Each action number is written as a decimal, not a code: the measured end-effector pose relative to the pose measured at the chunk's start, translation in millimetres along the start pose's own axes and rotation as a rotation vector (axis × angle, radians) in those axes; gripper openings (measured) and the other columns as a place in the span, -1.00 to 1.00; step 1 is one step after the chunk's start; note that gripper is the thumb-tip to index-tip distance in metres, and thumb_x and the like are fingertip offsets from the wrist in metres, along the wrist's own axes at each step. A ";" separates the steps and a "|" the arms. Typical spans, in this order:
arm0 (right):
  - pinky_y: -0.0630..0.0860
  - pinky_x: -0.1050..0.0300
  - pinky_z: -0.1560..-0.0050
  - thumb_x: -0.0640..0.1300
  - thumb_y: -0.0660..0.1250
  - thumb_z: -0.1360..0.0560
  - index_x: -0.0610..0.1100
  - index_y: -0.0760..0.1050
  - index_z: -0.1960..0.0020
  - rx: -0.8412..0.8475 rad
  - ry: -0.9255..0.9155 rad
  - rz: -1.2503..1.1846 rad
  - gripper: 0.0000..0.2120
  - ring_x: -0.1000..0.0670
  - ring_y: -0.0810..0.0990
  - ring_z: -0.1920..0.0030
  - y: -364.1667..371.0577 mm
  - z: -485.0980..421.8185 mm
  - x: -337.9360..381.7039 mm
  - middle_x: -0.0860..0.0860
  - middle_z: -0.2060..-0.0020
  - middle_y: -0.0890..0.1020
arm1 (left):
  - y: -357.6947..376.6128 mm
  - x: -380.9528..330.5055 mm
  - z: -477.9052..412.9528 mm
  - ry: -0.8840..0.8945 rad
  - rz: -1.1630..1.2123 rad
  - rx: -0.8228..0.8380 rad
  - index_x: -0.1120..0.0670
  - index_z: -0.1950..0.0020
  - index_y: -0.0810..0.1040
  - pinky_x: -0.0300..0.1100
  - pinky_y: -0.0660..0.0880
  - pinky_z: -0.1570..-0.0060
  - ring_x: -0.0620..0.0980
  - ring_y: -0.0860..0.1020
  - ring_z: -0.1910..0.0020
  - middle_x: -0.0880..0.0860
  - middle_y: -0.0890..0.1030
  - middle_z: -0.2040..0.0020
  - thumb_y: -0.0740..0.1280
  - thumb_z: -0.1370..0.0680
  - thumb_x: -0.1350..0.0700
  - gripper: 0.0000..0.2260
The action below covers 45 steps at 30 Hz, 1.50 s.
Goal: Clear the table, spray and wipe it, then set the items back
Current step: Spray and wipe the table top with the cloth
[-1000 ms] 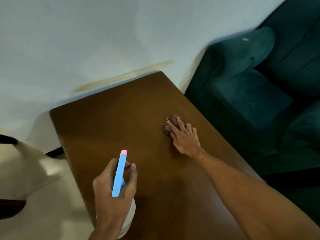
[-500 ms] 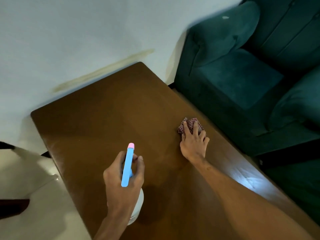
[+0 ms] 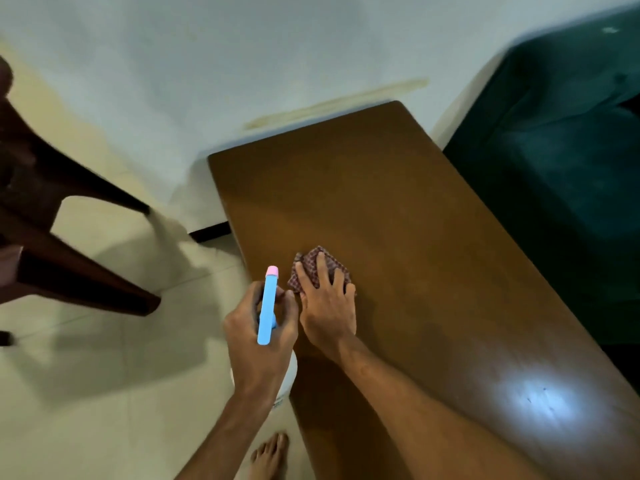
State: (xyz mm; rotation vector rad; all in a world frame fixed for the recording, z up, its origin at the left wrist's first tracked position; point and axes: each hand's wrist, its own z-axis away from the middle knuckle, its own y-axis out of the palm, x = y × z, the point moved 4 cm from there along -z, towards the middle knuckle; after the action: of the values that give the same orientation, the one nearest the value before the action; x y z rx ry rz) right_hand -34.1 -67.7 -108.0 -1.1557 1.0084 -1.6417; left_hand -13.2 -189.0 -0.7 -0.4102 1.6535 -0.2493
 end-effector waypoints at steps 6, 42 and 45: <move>0.29 -0.32 -0.40 -0.02 0.17 -0.64 0.10 -0.01 -0.60 0.087 -0.367 0.122 -0.40 -0.31 0.22 -0.50 29.1 42.5 42.0 -0.11 -0.60 0.05 | -47.1 24.8 7.6 -0.009 -0.070 -0.091 0.10 0.05 0.55 -0.34 0.47 0.43 0.00 0.50 0.42 -0.05 0.53 0.31 0.47 -0.52 0.19 -0.89; 0.27 -0.26 -0.36 0.01 0.06 -0.67 0.11 0.04 -0.61 -0.078 0.260 -0.017 -0.47 -0.25 0.25 -0.42 -5.5 96.6 -91.8 -0.11 -0.60 0.06 | 37.0 -31.6 61.5 0.061 -0.022 0.041 0.11 0.08 0.56 -0.44 0.46 0.31 -0.12 0.56 0.34 -0.16 0.53 0.29 0.45 -0.54 0.18 -0.92; 0.28 -0.29 -0.40 -0.01 0.13 -0.64 0.10 -0.04 -0.62 -0.029 0.083 0.025 -0.39 -0.27 0.23 -0.47 18.9 114.7 -35.8 -0.11 -0.60 0.06 | 4.5 -13.8 60.3 0.036 -0.026 -0.013 0.12 0.05 0.56 -0.48 0.43 0.33 -0.14 0.55 0.35 -0.16 0.53 0.28 0.45 -0.54 0.20 -0.92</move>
State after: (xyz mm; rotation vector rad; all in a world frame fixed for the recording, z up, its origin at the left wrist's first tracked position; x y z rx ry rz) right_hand 86.9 -54.6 -107.2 -1.0968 1.0985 -1.6718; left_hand 47.0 -174.7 2.5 -0.4395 1.6872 -0.2664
